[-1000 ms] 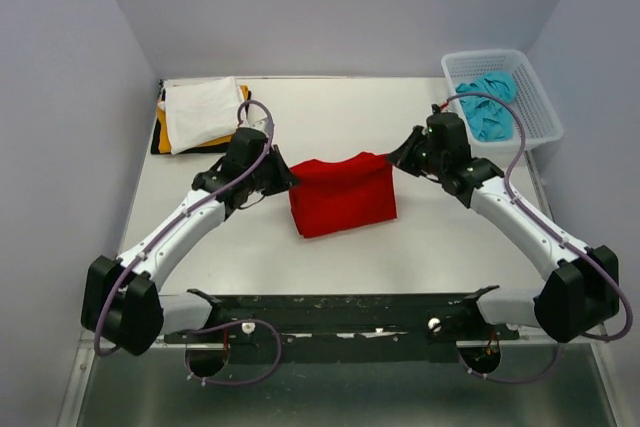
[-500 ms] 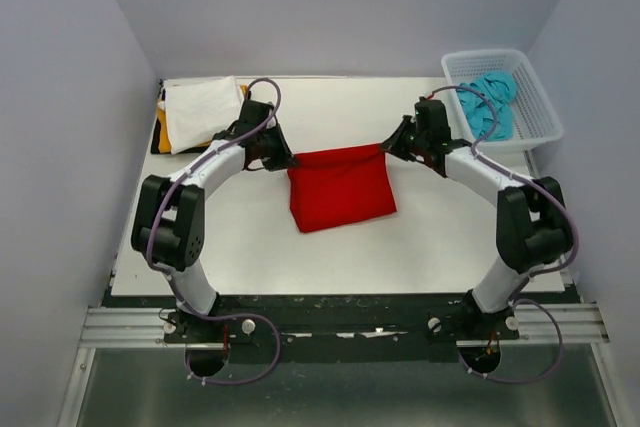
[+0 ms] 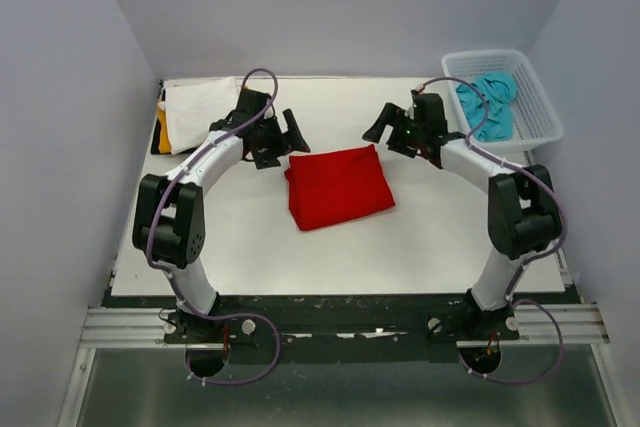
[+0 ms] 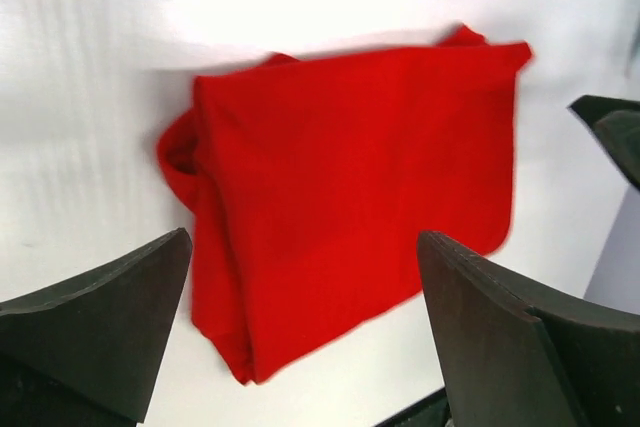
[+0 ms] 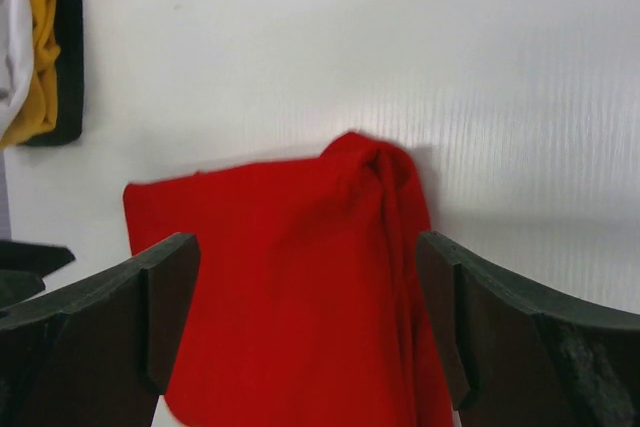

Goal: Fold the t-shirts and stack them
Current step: Fold the long partially folded tshirt into a neat square, then smooth out wrinkles on the folded tshirt

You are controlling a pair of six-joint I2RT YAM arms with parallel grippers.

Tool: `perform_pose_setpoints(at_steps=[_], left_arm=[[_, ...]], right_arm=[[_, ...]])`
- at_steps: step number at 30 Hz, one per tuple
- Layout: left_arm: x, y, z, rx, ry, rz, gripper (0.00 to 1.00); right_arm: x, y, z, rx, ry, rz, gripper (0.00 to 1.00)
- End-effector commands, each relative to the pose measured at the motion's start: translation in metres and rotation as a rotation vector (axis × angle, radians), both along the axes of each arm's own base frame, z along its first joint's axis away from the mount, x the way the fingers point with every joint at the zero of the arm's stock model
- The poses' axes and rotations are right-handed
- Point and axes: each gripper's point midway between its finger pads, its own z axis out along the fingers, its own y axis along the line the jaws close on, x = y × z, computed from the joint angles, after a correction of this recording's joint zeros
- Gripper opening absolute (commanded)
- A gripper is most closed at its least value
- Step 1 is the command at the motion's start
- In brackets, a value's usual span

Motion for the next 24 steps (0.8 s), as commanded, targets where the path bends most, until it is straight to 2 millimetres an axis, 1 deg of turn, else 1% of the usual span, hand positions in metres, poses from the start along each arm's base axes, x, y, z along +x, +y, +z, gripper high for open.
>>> perform_pose_setpoints(at_steps=[1,2,4,5,6,7,8,9,10,12,14,15,17,19,21,23,24], left_arm=[[-0.034,-0.041,0.038,-0.093,-0.094,-0.133,0.99],[-0.044,-0.051,0.035,-0.122,-0.096,-0.163,0.99],[-0.060,-0.068,0.027,-0.171,-0.083,-0.204,0.99],[-0.066,-0.074,0.023,-0.189,-0.074,-0.215,0.99],[-0.070,-0.080,0.016,-0.199,-0.064,-0.224,0.98],[-0.074,-0.085,0.010,-0.208,-0.051,-0.235,0.99],[-0.078,-0.087,0.002,-0.206,-0.028,-0.238,0.99],[-0.080,-0.087,-0.007,-0.202,-0.009,-0.238,0.98],[-0.082,-0.085,-0.017,-0.192,0.008,-0.229,0.98],[-0.084,-0.076,-0.039,-0.156,0.052,-0.191,0.99],[-0.091,-0.069,-0.059,-0.148,0.101,-0.176,0.99],[-0.096,-0.067,-0.068,-0.147,0.119,-0.173,0.99],[-0.105,-0.063,-0.080,-0.149,0.145,-0.165,0.99],[-0.113,-0.061,-0.084,-0.160,0.154,-0.172,0.99],[-0.122,-0.060,-0.083,-0.166,0.147,-0.187,0.99],[-0.132,-0.056,-0.079,-0.156,0.122,-0.196,0.99],[-0.138,-0.055,-0.073,-0.154,0.103,-0.208,0.99]], right_arm=[[-0.054,0.009,0.031,0.123,-0.045,0.110,0.99],[-0.066,0.016,0.038,0.180,-0.070,0.150,1.00],[-0.097,0.031,0.036,0.297,-0.055,0.256,1.00],[-0.109,0.039,0.038,0.360,-0.043,0.305,1.00],[-0.119,0.044,0.033,0.407,-0.022,0.335,1.00],[-0.127,0.050,0.036,0.457,-0.028,0.379,1.00],[-0.132,0.052,0.029,0.484,-0.010,0.391,1.00],[-0.133,0.052,0.022,0.496,0.003,0.389,1.00],[-0.131,0.050,0.011,0.482,0.018,0.366,1.00],[-0.121,0.037,-0.024,0.395,0.083,0.252,1.00],[-0.121,0.022,-0.055,0.291,0.150,0.172,1.00],[-0.124,0.015,-0.066,0.256,0.172,0.136,1.00],[-0.133,0.005,-0.080,0.224,0.201,0.087,1.00],[-0.145,0.000,-0.085,0.230,0.213,0.064,1.00],[-0.157,-0.003,-0.084,0.237,0.223,0.053,1.00],[-0.170,-0.002,-0.079,0.254,0.226,0.064,1.00],[-0.178,0.000,-0.074,0.262,0.228,0.083,1.00]])
